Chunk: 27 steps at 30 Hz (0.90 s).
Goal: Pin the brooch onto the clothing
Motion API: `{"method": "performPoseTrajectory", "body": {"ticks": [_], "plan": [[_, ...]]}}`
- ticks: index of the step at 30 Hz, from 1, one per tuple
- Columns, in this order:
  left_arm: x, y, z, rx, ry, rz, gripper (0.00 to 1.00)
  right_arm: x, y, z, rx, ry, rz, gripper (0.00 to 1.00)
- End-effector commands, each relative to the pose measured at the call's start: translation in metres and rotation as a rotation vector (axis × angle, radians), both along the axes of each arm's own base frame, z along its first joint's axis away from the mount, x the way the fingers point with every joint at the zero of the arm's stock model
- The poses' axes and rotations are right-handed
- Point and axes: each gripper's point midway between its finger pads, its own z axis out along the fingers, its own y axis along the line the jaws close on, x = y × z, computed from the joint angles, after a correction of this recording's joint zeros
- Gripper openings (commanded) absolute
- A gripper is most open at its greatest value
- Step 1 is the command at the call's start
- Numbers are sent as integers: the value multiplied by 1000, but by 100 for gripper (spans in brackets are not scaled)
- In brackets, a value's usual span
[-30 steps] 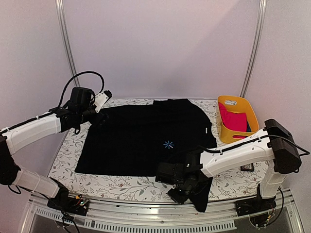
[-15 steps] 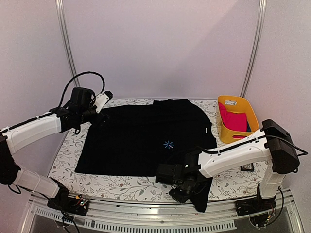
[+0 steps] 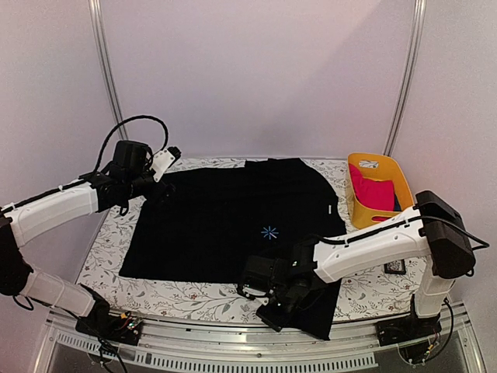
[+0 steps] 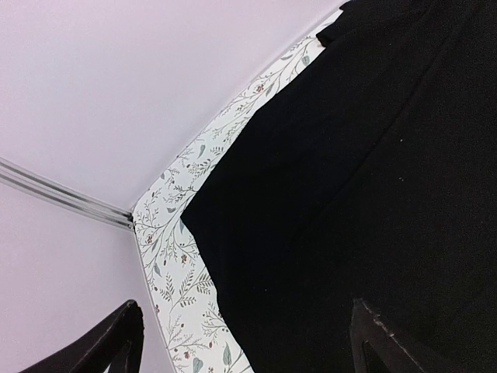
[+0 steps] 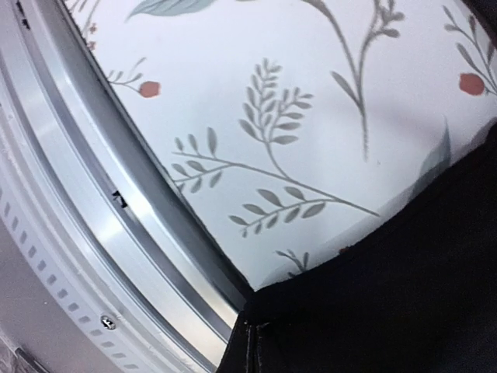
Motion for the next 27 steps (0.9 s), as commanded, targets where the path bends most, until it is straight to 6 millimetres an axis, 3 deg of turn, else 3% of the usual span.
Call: {"method": "performPoseTrajectory", "body": {"ticks": [1, 9, 12, 17, 21, 24, 25, 27], "plan": [[-2, -3, -2, 2, 0, -14, 92, -18, 30, 12, 134, 91, 108, 0], [-2, -2, -6, 10, 9, -14, 92, -19, 29, -3, 94, 98, 134, 1], [-1, -2, -7, 12, 11, -12, 92, -18, 35, 3, 114, 94, 138, 14], [-2, -2, -9, 14, 15, -14, 92, -14, 65, 37, 229, 86, 167, 40], [-2, -3, -11, 12, 22, -20, 92, -1, 87, 99, 445, 72, 172, 51], [-3, -6, -15, 7, 34, -35, 92, 40, 75, 115, 473, -3, 63, 52], [-3, -8, -18, 3, 45, -43, 92, 62, 63, 114, 448, -54, -9, 50], [-6, -13, -27, -2, 73, -70, 92, 114, 21, 95, 334, -126, -232, 37]]}}
